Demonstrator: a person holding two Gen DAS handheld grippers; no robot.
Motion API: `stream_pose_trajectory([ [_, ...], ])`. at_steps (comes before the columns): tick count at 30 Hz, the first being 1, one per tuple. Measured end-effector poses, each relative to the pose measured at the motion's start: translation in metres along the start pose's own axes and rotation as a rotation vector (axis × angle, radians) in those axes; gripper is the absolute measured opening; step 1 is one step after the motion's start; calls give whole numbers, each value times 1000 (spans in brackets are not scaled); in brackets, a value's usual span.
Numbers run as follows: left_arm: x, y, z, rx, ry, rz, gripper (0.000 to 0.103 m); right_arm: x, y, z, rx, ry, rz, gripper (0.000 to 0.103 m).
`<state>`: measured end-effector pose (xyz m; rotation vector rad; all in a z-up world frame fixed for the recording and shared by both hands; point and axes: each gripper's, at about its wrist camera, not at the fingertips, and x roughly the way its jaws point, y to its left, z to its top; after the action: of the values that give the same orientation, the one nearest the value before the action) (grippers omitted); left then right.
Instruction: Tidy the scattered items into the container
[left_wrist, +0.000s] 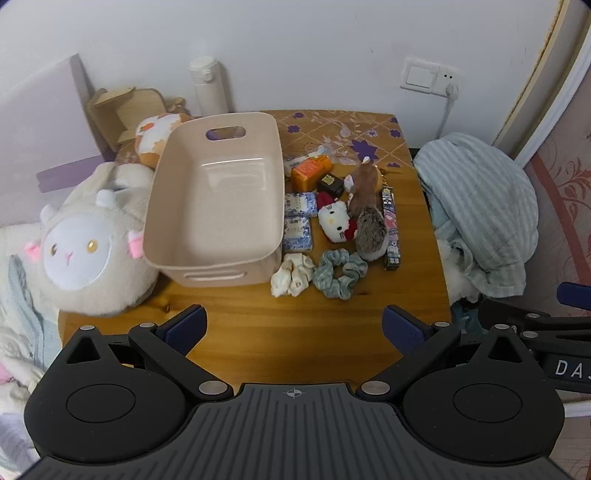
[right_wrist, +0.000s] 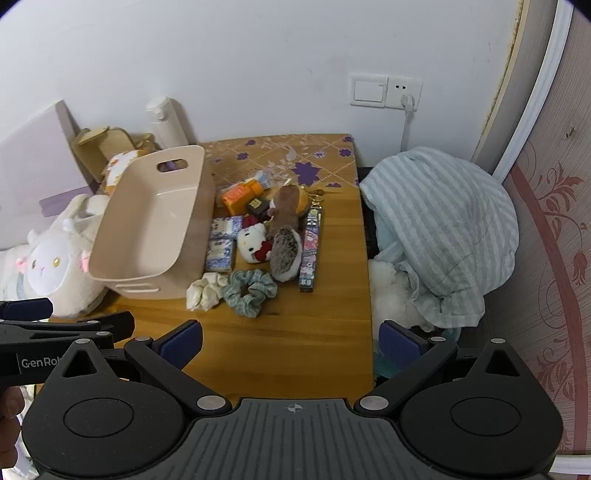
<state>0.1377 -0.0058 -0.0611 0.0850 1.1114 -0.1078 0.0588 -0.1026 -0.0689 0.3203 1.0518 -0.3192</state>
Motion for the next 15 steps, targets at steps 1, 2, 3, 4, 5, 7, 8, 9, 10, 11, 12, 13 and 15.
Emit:
stream_pose_trajectory([
  [1, 4, 1, 5, 2, 5, -7, 103, 4, 0, 4, 4, 5, -4, 103],
  [2, 9, 3, 10, 4, 9, -13, 103, 8, 1, 8, 9, 9, -9, 103],
  [3, 14, 4, 15, 6, 13, -18, 103, 11, 1, 12, 13, 12, -13, 103],
  [4, 19, 5, 19, 8, 17, -20, 103, 16, 2, 16, 18, 16, -18, 103],
  [5, 23, 5, 22, 11, 21, -23, 103, 20, 3, 20, 21, 20, -22, 103],
  [7, 34, 7, 30, 17, 30, -29, 103, 28, 5, 26, 30, 31, -32, 103],
  [8, 39, 8, 34, 20, 34, -34, 103, 32, 6, 30, 33, 36, -37, 103],
  [9, 45, 9, 37, 23, 39, -39, 103, 36, 6, 33, 36, 40, -41, 103],
  [10, 50, 9, 40, 26, 43, -44, 103, 40, 7, 37, 39, 45, -47, 103],
  [11, 55, 9, 42, 29, 46, -49, 103, 44, 7, 40, 44, 50, -53, 103],
  [12, 60, 9, 45, 33, 50, -55, 103, 48, 7, 42, 49, 54, -57, 103],
  [13, 65, 9, 47, 37, 54, -59, 103, 52, 7, 44, 54, 59, -62, 103],
  [15, 76, 8, 49, 45, 62, -67, 103, 59, 7, 47, 61, 68, -73, 103],
])
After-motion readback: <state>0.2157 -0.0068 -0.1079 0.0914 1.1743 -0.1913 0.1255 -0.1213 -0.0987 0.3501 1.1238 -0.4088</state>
